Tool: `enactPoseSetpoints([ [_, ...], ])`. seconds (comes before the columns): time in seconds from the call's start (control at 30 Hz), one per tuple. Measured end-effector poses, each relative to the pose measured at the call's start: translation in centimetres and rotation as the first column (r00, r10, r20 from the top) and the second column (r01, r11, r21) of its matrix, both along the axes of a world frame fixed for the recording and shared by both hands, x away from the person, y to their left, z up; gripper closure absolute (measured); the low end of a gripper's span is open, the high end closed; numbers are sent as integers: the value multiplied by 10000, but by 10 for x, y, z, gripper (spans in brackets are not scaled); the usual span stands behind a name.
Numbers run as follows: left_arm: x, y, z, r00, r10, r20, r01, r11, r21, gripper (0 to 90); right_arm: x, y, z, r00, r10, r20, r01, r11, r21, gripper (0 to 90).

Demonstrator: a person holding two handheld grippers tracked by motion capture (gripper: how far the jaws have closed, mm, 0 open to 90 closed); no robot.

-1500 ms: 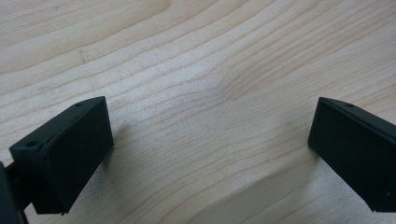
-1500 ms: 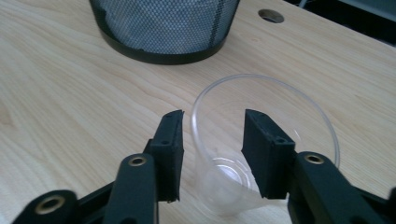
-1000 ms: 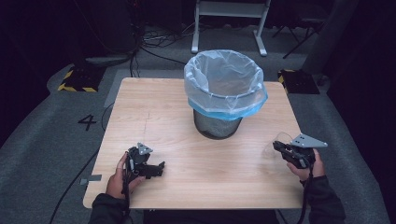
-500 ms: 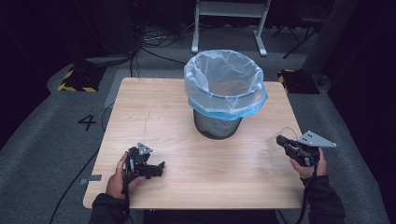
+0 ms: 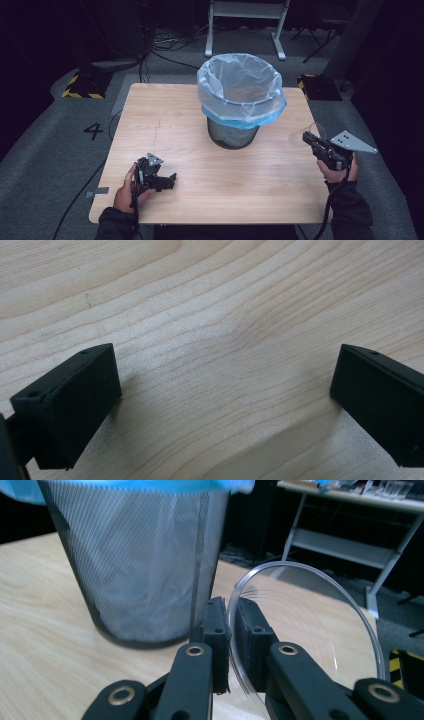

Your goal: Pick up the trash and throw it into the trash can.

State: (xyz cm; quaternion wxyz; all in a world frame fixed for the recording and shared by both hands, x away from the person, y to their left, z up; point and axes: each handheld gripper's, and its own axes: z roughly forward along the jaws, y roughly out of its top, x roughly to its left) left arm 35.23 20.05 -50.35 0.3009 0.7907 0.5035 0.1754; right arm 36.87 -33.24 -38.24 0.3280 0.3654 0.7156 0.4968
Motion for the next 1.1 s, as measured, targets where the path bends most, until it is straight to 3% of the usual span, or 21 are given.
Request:
enactPoseSetpoints([
  [0.1, 0, 0, 0, 10000, 0, 1, 0, 10000, 1, 0, 1, 3, 8, 9997, 24, 234, -29, 9998, 211, 848],
  [0.47, 0, 0, 0, 10000, 1, -1, -1, 10000, 1, 0, 5, 13, 42, 9930, 61, 1178, -95, 9995, 285, 849],
  [0.7, 0, 0, 0, 10000, 10, 2, -10, 10000, 1, 0, 10, 19, 66, 9842, 9, 1772, -98, 9987, 492, 849],
  [1.1, 0, 0, 0, 10000, 10, 1, -10, 10000, 3, 0, 13, 32, 86, 9670, -82, 2546, -37, 9989, 465, 854],
])
